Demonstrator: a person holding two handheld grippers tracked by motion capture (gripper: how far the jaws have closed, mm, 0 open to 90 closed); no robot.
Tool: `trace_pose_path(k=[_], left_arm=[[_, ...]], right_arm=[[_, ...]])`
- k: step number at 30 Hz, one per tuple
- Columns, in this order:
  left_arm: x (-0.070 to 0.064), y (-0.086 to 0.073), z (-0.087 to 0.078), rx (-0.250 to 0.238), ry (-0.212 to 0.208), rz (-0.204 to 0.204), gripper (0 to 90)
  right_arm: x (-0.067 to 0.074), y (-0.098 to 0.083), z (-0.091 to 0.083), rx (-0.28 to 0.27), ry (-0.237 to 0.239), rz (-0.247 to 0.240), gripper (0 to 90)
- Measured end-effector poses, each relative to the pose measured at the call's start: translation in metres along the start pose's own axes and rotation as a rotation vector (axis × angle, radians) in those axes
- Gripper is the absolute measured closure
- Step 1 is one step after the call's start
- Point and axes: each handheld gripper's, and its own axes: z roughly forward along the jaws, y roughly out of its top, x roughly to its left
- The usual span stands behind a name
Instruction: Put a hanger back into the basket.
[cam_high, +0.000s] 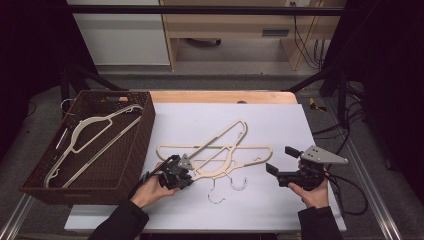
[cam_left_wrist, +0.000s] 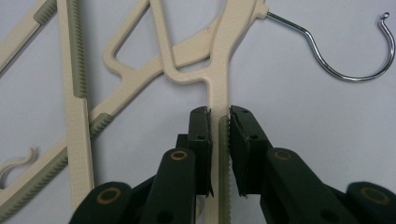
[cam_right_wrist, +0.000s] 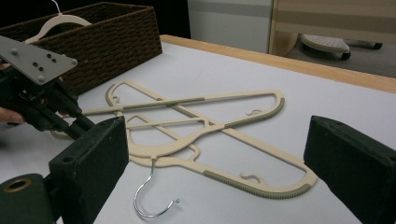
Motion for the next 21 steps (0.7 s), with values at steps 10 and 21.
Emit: trace_pose_path(k=[10, 21], left_arm=[[0.0008, -0.0026, -0.0063, 0.038, -0.018, -0.058, 66.0], [-0.0026, -0.0033, -0.0056, 0.077, 0.023, -0.133, 74.0]], right_arm=[[0.0004, 0.0003, -0.0004, 0.0, -0.001, 0.003, 6.7], [0.0017, 0.0004, 0.0004, 0.003, 0.003, 0.001, 6.7]])
